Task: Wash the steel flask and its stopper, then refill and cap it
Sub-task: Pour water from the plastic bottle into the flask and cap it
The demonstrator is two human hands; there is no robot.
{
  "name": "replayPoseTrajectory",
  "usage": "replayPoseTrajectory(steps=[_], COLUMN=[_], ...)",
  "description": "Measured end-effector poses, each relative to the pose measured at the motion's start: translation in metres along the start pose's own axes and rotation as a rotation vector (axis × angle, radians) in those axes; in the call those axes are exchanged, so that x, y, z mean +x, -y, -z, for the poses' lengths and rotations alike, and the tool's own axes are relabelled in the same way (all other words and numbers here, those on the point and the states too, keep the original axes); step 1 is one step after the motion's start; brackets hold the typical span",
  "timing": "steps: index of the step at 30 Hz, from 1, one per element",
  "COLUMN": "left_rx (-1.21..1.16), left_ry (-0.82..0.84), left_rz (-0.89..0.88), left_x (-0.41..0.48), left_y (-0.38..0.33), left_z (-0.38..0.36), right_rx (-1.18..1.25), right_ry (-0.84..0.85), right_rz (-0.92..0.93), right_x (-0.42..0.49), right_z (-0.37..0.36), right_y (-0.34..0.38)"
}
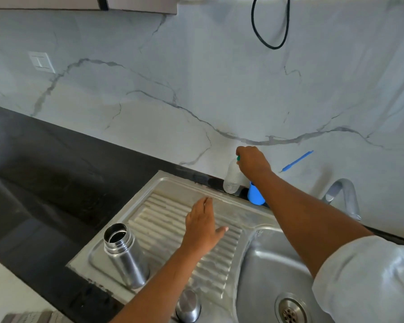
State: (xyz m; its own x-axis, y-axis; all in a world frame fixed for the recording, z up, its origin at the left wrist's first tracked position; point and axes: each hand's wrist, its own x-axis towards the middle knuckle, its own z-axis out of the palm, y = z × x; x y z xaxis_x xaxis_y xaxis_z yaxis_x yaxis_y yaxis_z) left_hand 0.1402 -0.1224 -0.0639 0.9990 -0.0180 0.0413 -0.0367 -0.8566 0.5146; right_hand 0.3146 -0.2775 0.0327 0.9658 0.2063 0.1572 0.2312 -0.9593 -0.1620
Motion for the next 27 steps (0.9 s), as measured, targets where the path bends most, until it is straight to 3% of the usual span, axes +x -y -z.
replayPoseTrajectory(steps=[27], left_rx=[0.011], left_ry=[-0.004], left_rz=[-0.018], left_x=[0.029], left_y=[0.01], left_z=[-0.008], right_rx=[-0.047], right_ry=[-0.043], right_rz=[-0.077], right_x=[0.045], right_z=[-0.031], right_y=[-0.027])
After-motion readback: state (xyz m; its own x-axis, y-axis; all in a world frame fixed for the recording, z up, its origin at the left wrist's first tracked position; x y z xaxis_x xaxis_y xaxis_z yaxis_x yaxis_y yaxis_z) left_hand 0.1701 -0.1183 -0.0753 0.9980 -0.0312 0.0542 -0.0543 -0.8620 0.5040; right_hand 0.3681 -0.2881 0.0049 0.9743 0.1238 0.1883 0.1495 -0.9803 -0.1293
